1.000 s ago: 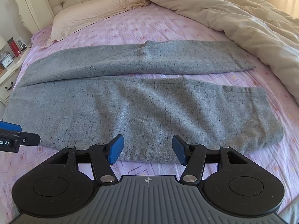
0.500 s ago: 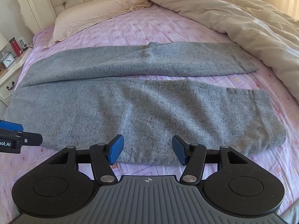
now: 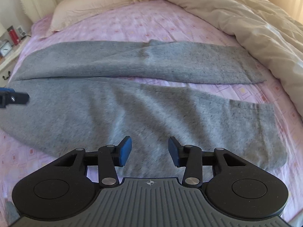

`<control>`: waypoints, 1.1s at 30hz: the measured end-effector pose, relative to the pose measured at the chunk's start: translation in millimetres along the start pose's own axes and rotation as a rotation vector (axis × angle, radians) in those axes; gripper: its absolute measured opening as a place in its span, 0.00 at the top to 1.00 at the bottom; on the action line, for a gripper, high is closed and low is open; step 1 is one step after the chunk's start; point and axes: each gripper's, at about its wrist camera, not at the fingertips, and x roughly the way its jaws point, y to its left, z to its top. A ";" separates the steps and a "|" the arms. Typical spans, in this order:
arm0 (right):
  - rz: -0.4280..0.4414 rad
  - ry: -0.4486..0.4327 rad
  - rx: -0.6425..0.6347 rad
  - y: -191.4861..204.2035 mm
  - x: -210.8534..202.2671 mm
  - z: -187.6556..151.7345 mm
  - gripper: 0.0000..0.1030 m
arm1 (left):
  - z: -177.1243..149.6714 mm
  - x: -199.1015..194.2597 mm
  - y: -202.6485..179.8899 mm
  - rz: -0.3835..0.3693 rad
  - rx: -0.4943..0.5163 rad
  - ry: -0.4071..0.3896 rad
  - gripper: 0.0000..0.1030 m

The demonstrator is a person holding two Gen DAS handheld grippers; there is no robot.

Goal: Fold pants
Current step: 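Move both tools to the pants hem and close the right gripper on it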

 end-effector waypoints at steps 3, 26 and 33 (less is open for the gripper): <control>-0.027 -0.024 0.056 -14.8 0.9 20.5 0.59 | 15.4 2.9 5.3 0.022 0.014 -0.078 0.44; -0.170 0.027 0.329 -114.6 119.1 209.2 0.60 | 105.5 86.2 61.0 0.081 -0.020 -0.183 0.42; -0.242 0.062 0.528 -137.1 156.3 227.6 0.60 | 114.6 93.3 74.1 0.070 -0.055 -0.216 0.42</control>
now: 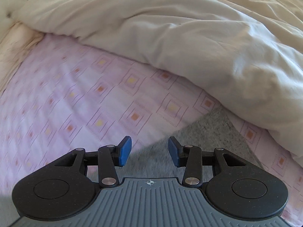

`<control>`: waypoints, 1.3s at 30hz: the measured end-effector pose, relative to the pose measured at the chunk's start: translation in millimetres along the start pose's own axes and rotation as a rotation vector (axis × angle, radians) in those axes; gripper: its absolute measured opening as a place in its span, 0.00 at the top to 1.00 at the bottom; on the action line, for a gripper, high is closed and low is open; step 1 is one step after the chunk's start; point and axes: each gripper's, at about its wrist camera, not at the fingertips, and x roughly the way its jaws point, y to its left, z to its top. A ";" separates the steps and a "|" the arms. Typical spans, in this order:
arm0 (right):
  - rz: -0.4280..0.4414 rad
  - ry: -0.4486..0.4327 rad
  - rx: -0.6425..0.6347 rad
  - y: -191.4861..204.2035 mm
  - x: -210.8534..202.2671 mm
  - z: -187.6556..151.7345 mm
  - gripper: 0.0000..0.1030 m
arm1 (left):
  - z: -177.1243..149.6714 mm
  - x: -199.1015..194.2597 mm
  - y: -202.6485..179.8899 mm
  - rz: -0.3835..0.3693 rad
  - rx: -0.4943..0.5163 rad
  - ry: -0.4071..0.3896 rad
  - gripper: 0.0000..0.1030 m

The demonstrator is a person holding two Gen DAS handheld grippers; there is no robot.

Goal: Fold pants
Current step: 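Move both tools to the pants hem and close the right gripper on it, then close the left gripper on the pants edge while the right gripper holds the hem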

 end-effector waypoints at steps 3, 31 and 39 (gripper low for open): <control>-0.058 0.028 0.002 3.3 11.0 2.1 0.60 | 0.3 7.4 4.3 0.001 -0.011 0.006 0.42; 0.069 -0.052 -0.087 -50.5 -56.6 -57.0 0.97 | 23.5 47.6 2.8 -0.094 -0.091 0.132 0.42; 0.123 -0.054 -0.167 -64.3 -81.4 -105.5 0.98 | 42.1 74.3 -6.0 -0.162 -0.197 0.246 0.41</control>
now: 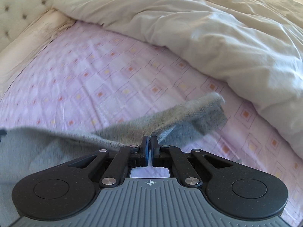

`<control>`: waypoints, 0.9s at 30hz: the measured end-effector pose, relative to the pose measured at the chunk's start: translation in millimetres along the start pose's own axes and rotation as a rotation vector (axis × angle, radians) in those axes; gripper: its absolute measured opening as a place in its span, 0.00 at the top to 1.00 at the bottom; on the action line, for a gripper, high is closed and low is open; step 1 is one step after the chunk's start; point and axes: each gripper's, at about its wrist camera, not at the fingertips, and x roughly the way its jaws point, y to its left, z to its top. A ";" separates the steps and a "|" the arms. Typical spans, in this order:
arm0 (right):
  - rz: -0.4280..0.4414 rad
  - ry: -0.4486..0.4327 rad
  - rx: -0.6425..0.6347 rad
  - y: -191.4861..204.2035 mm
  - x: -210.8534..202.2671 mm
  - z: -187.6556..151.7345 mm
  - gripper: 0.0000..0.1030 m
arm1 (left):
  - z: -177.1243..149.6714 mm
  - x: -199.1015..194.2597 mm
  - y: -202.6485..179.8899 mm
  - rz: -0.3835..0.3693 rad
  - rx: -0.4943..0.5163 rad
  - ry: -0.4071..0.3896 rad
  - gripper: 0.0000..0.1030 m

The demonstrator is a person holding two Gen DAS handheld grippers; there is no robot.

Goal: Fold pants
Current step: 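Close the left gripper on the pants edge while the right gripper holds the hem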

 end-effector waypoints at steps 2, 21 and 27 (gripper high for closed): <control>0.001 -0.016 -0.013 1.4 -1.2 -5.0 0.98 | 8.0 10.6 -1.7 -0.035 -0.045 0.047 0.38; 0.058 -0.013 -0.002 -12.8 1.7 -18.5 0.98 | 28.1 73.8 -38.5 0.148 -0.054 0.164 0.77; 0.073 -0.086 -0.003 -15.1 -14.6 -16.2 0.98 | 12.1 29.3 -38.5 0.120 0.000 0.020 0.93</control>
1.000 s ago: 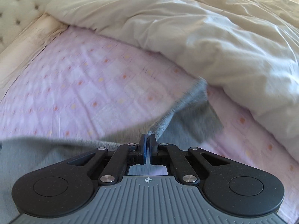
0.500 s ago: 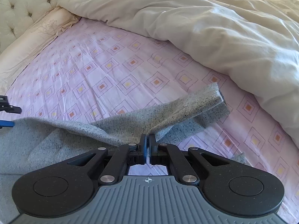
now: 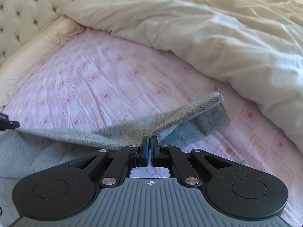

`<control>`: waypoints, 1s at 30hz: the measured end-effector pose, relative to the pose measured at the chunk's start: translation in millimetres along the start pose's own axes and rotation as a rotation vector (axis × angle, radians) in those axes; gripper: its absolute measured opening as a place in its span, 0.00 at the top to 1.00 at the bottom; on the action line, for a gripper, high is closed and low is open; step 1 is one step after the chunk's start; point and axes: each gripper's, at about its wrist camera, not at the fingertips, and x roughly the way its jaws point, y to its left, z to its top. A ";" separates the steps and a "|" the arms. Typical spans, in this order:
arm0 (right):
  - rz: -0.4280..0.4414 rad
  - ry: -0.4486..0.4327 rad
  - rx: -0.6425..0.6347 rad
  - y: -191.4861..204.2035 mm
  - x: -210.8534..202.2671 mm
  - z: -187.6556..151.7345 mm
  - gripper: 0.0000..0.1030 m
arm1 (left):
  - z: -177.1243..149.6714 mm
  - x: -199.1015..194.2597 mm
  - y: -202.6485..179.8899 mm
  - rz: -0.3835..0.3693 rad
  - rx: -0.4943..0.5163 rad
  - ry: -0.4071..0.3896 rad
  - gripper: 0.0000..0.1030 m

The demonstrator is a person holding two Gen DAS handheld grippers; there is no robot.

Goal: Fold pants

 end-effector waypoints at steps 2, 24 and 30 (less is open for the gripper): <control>0.015 -0.036 -0.007 -1.0 -12.9 0.4 0.98 | -9.9 -26.4 -0.2 -0.002 0.059 -0.077 0.93; 0.067 0.141 -0.098 -5.3 -58.4 -117.1 0.99 | -168.1 -143.8 50.6 -0.154 0.269 -0.145 0.98; 0.120 0.037 0.128 -22.2 -58.6 -110.1 0.79 | -165.9 -136.4 55.4 -0.129 0.288 -0.147 0.86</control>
